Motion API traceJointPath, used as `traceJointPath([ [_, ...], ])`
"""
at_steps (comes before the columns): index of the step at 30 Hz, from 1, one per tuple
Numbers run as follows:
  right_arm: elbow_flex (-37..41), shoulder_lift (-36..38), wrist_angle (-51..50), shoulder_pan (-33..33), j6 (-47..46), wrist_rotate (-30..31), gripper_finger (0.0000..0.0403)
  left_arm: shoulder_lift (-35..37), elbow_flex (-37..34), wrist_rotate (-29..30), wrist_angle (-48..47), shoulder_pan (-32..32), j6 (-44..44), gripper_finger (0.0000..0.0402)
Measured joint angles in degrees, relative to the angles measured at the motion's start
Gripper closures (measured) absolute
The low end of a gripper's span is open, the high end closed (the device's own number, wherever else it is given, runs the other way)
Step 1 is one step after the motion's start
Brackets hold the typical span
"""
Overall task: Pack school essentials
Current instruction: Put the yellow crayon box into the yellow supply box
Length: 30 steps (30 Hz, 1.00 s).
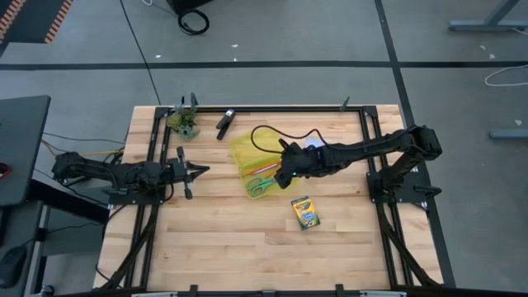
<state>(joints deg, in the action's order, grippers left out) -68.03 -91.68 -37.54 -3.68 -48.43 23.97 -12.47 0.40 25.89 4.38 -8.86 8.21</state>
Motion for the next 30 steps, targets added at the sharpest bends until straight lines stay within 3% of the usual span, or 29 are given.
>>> traceJointPath([
  [9, 2.49, -0.04, -6.78, 0.31, -1.56, -0.06, 0.0036, 0.0, 0.02, 0.0, -0.04, 0.0, 0.03, 0.0389],
  [18, 9.13, -0.04, -6.54, -0.31, -4.99, -3.46, 0.0036, 0.0, 0.02, 0.0, -0.19, 0.0, 0.07, 0.038],
  [30, 9.53, 0.24, -7.15, -4.2, -11.56, -8.57, 0.0036, 0.0, 0.07, 0.0, -0.48, 0.0, 0.61, 0.0387],
])
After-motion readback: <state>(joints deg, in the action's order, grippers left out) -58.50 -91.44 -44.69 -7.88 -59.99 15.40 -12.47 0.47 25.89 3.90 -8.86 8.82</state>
